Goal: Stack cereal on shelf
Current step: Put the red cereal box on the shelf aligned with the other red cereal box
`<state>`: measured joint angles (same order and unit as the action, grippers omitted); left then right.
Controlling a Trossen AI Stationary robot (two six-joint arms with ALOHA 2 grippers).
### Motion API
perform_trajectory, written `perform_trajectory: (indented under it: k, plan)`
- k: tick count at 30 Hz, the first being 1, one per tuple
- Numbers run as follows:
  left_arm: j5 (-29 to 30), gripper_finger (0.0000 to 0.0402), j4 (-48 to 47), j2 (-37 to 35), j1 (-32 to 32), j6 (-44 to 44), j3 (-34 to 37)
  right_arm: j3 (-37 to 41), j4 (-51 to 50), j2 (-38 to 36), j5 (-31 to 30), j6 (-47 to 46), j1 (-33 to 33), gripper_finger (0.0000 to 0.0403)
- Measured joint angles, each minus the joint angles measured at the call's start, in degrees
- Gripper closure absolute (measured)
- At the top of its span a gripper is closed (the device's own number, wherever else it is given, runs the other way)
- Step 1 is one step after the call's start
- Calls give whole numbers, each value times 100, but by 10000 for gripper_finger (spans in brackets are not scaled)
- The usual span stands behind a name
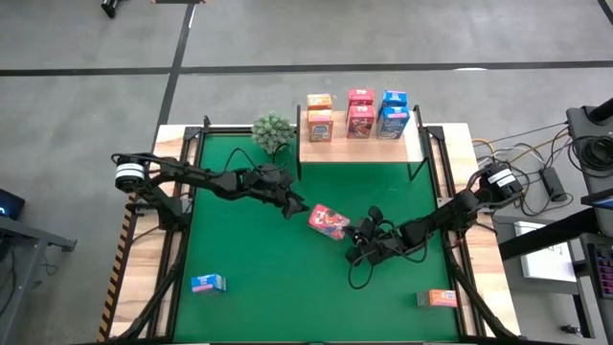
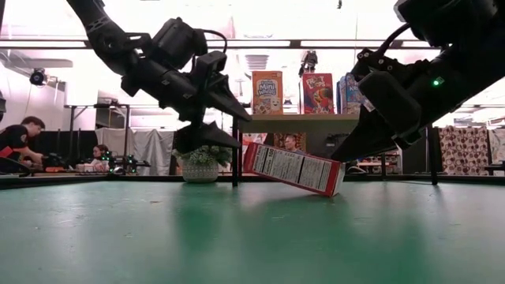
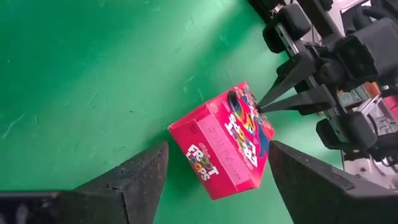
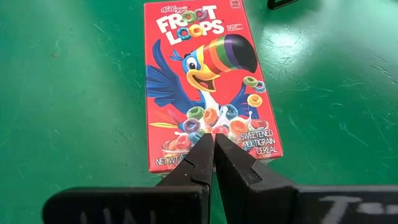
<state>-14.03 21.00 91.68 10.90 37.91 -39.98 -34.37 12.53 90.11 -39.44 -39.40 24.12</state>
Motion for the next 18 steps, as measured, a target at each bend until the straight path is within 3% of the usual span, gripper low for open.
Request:
perform_trajectory:
  k: [7, 18]
  plan:
    - [-3, 120, 164, 237, -29, 292, -1, 0, 0, 2, 8, 24, 2, 394]
    - [-675, 110, 1730, 1226, -61, 937, 1, 0, 0, 4, 17, 39, 2, 394]
